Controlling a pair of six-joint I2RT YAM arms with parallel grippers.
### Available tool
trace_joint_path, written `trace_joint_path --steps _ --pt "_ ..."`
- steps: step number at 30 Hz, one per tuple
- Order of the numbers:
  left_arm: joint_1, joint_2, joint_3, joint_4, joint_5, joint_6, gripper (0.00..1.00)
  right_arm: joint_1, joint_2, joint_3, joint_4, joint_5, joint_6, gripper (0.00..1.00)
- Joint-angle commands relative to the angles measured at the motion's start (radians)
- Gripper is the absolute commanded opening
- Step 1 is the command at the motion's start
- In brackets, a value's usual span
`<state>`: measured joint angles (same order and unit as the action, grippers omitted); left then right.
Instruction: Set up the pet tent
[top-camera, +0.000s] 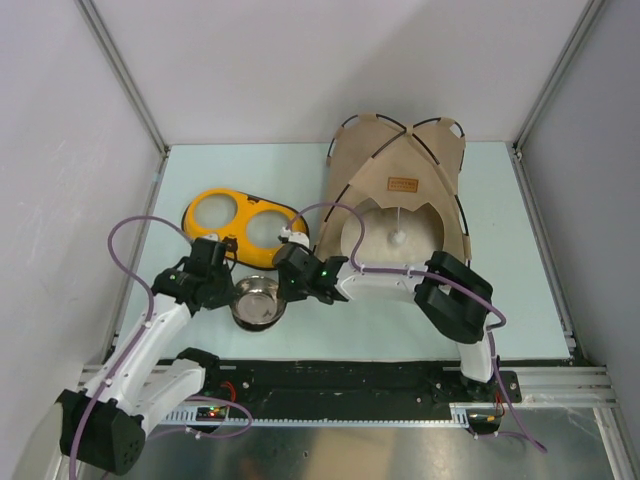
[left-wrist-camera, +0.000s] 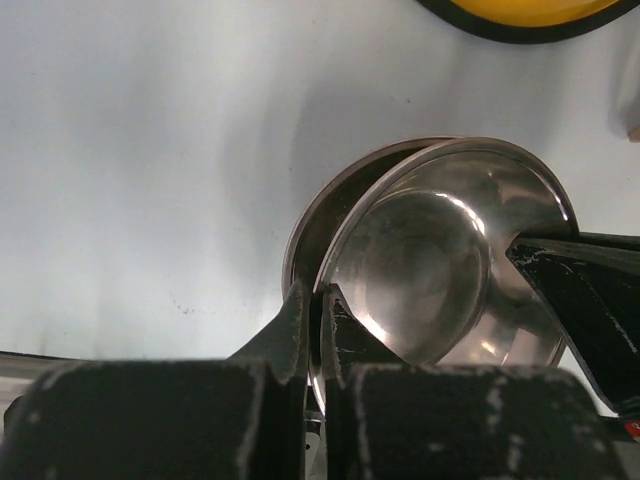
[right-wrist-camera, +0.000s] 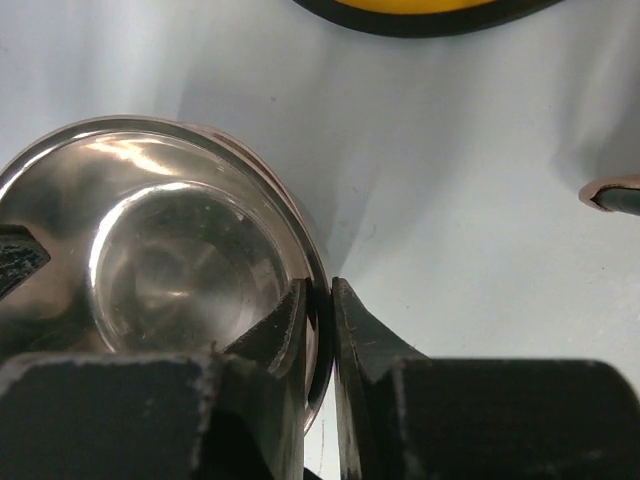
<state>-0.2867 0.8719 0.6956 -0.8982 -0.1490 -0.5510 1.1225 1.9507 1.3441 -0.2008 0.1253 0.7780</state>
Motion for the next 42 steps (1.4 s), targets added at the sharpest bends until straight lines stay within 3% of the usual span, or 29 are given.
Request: trace_joint_path --steps 1,11,18,23,28,42 --pt "0.001 0.014 0.003 0.105 0.023 -0.042 0.0 0.02 0.02 0.015 -0.03 0.013 -0.012 0.19" --pt "0.003 0.02 0.011 0.116 -0.017 -0.026 0.0 0.05 -0.064 0.022 -0.079 0.101 -0.024 0.63" --pt "0.007 0.049 0.123 0.114 -0.071 -0.019 0.0 0.104 -0.219 0.021 -0.052 0.231 -0.087 0.78" --pt "0.017 0.108 0.255 0.113 -0.103 -0.003 0.0 0.142 -0.313 0.021 -0.039 0.332 -0.118 0.8" --pt "0.11 0.194 0.386 0.119 -0.104 0.022 0.0 0.161 -0.368 -0.018 -0.037 0.4 -0.122 0.8" --pt "0.426 0.64 0.63 0.428 -0.064 -0.116 0.0 0.112 -0.299 -0.083 -0.109 0.335 -0.187 0.79"
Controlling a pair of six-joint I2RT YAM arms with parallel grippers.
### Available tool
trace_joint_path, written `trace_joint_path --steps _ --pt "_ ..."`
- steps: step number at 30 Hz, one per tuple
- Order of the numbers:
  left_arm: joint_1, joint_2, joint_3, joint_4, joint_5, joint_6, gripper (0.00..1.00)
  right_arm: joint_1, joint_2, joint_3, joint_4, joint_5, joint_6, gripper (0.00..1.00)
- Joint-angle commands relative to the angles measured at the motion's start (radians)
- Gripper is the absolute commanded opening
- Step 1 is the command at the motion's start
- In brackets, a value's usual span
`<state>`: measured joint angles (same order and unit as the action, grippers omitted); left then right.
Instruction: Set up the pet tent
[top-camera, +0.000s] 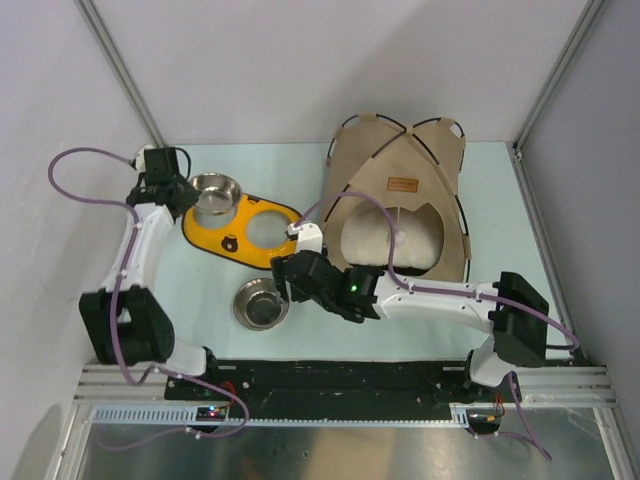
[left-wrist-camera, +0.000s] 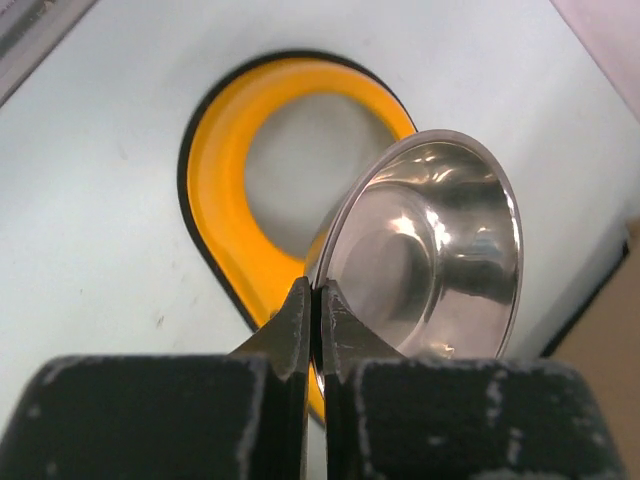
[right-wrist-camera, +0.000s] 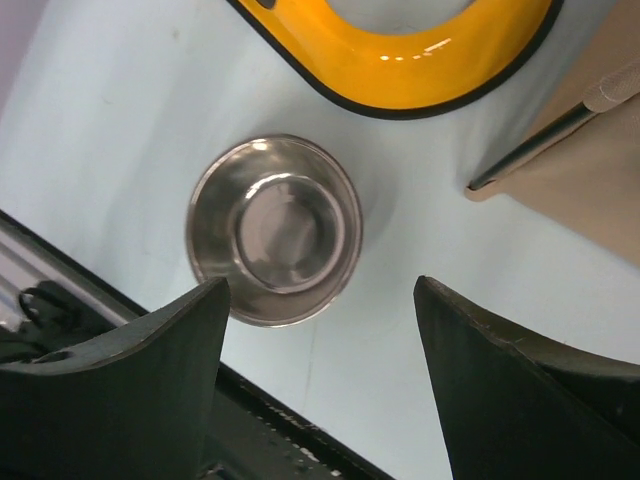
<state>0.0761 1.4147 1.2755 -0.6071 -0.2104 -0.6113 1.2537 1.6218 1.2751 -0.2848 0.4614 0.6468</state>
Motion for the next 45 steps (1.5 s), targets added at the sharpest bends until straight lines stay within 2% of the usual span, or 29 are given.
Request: trace_joint_path --steps 1,6,16,21,31,40,42,45 --pt "0.074 0.123 0.059 0.156 0.0 -0.057 0.0 -0.026 0.037 -0.019 -0.026 -0.01 -0.069 0.79" --pt "0.109 0.257 0.081 0.234 0.046 -0.062 0.0 -0.045 0.083 -0.027 -0.021 -0.065 -0.144 0.79" --pt "0.116 0.364 0.051 0.315 0.085 -0.049 0.01 -0.091 0.127 -0.028 0.004 -0.178 -0.175 0.77" --pt "0.115 0.37 0.015 0.315 0.076 -0.064 0.16 -0.102 0.141 -0.026 0.005 -0.196 -0.171 0.78" --pt "0.115 0.336 -0.046 0.315 0.086 -0.055 0.27 -0.112 0.186 -0.019 0.014 -0.261 -0.133 0.78" --pt "0.115 0.258 -0.065 0.26 0.073 -0.012 0.66 -0.116 0.256 0.011 0.042 -0.305 -0.087 0.77" --pt "0.115 0.232 -0.067 0.234 0.073 0.003 0.71 -0.119 0.265 0.013 0.048 -0.283 -0.068 0.77" --pt "0.115 0.165 -0.101 0.198 0.088 0.026 0.73 -0.124 0.275 0.014 0.071 -0.251 -0.046 0.75"
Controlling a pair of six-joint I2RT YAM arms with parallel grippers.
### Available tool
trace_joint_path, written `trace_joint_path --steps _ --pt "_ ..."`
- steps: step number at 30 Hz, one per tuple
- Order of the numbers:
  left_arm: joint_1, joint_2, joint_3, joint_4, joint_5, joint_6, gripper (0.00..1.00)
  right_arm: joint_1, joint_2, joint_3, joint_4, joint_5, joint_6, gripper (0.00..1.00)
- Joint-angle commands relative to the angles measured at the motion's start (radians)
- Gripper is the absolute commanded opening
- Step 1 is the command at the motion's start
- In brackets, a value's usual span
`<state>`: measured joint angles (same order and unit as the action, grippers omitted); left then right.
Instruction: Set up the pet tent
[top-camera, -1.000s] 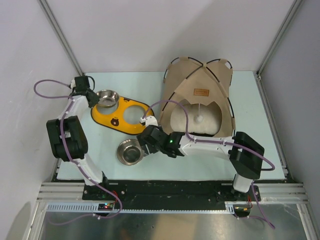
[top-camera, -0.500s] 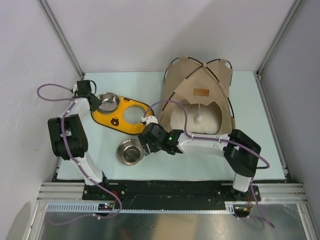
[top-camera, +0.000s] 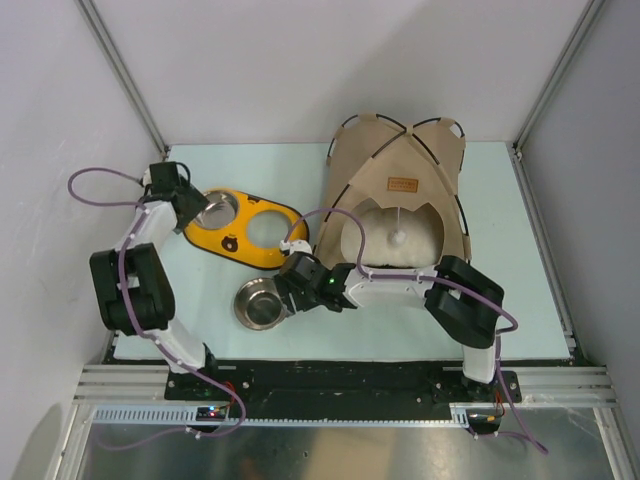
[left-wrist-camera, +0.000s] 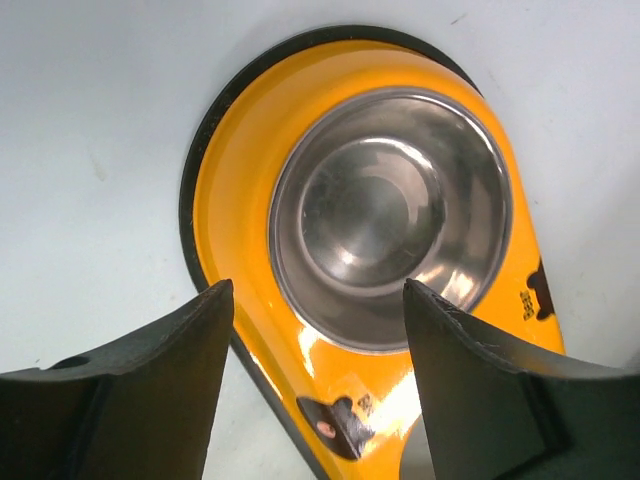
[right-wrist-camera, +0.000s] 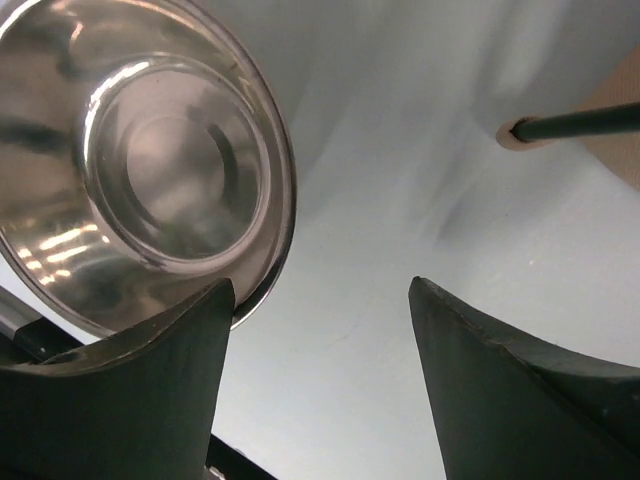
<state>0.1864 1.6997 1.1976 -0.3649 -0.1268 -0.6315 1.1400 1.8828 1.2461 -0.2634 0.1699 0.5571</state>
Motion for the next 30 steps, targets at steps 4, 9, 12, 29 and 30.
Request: trace_joint_path --steps 4,9,12,29,30 --pt "0.003 -0.275 -0.118 -0.078 0.07 0.065 0.79 -0.011 0.032 0.054 0.086 0.058 0.052 0.67" --pt "-0.037 -0.51 -0.281 -0.111 0.178 0.06 0.82 -0.007 0.049 0.064 0.086 0.059 0.066 0.51" --pt "-0.118 -0.626 -0.387 -0.115 0.191 0.026 0.81 -0.007 0.059 0.066 0.085 0.04 0.074 0.35" --pt "-0.257 -0.902 -0.595 -0.219 0.245 -0.067 0.78 -0.028 -0.061 0.062 0.038 -0.011 0.111 0.0" --pt "-0.258 -0.905 -0.595 -0.221 0.263 -0.063 0.78 -0.032 -0.081 0.062 0.035 -0.011 0.111 0.0"
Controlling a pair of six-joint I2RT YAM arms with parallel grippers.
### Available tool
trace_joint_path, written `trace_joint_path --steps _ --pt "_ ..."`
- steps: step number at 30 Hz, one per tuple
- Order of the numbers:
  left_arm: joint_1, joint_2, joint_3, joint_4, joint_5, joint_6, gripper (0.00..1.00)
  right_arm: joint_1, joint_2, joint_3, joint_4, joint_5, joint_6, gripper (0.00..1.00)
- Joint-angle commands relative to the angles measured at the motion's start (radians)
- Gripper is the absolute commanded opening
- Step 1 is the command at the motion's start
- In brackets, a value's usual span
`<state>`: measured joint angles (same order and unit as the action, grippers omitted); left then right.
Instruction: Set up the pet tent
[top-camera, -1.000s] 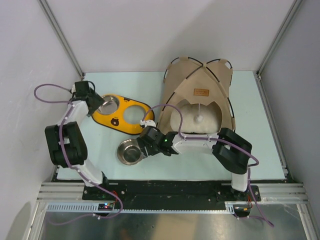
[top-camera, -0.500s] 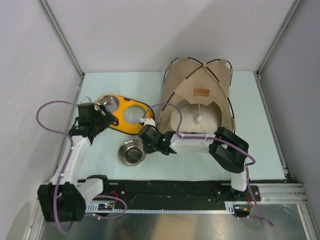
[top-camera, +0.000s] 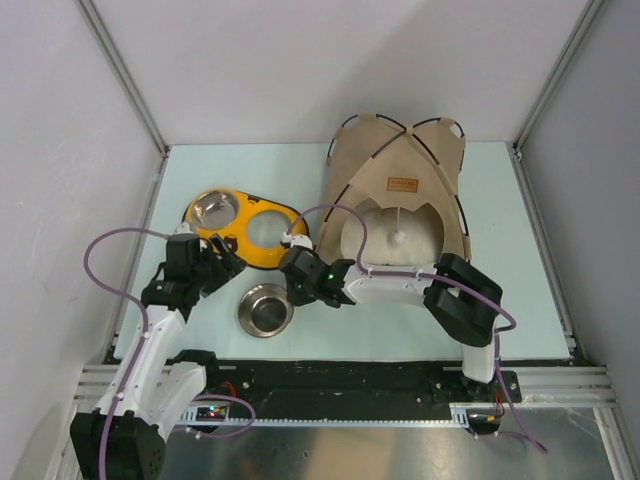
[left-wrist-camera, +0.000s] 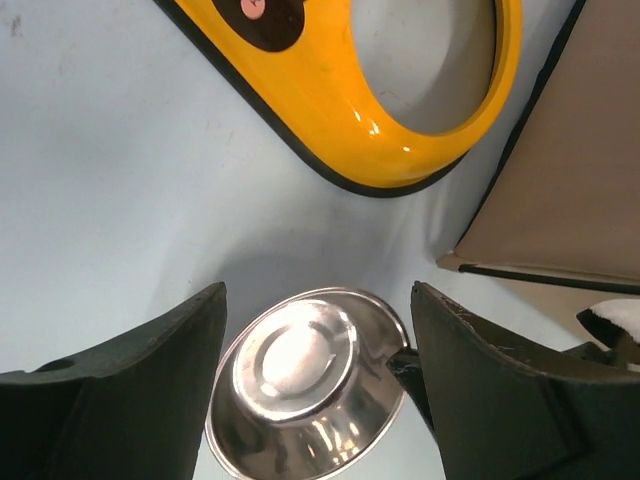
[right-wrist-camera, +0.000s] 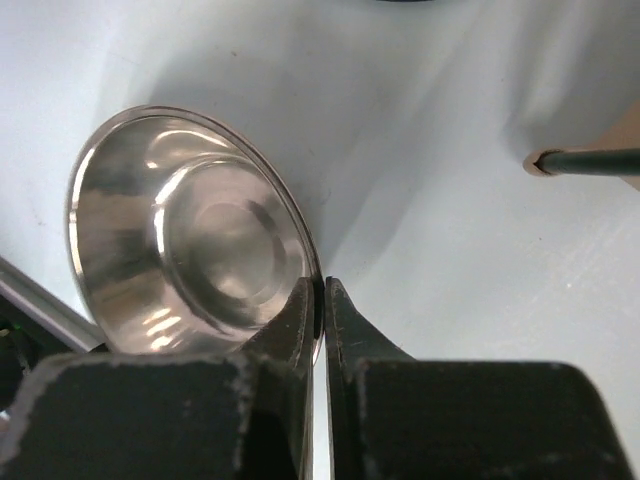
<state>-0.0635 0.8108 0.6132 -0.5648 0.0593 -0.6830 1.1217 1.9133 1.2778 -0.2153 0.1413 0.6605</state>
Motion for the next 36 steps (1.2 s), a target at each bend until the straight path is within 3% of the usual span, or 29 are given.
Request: trace_joint_path --steps 1,10,15,19,25,28,29,31,33,36 --pt "-0.01 -0.023 -0.014 -0.023 0.097 -0.006 0.78 -0.019 -0.128 0.031 -0.016 0.018 0.008 0.0" --pt "-0.017 -0.048 -0.043 -0.026 0.242 0.033 0.84 -0.051 -0.255 0.032 -0.039 0.011 0.015 0.0" --pt "-0.017 -0.07 -0.038 -0.027 0.283 0.046 0.8 -0.074 -0.292 0.031 -0.056 -0.016 0.023 0.0" --pt "-0.016 -0.082 -0.032 -0.026 0.31 0.059 0.56 -0.091 -0.303 0.032 -0.061 -0.03 0.027 0.0" --pt "-0.017 -0.057 -0.038 -0.026 0.321 0.073 0.09 -0.095 -0.301 0.031 -0.051 -0.043 0.031 0.0" --pt "-0.017 -0.036 -0.024 -0.026 0.318 0.079 0.01 -0.092 -0.302 0.032 -0.052 -0.042 0.031 0.02" --pt "-0.017 -0.03 -0.017 -0.026 0.309 0.082 0.01 -0.09 -0.307 0.031 -0.055 -0.03 0.03 0.09" --pt "-0.017 -0.021 0.001 -0.025 0.283 0.087 0.0 -0.073 -0.324 0.031 -0.064 0.018 0.015 0.44" --pt "-0.016 -0.008 0.025 -0.026 0.242 0.084 0.0 -0.052 -0.349 0.032 -0.066 0.076 -0.011 0.69" --pt "-0.018 0.021 0.066 -0.023 0.167 0.066 0.0 -0.036 -0.385 0.032 -0.088 0.138 -0.036 0.85"
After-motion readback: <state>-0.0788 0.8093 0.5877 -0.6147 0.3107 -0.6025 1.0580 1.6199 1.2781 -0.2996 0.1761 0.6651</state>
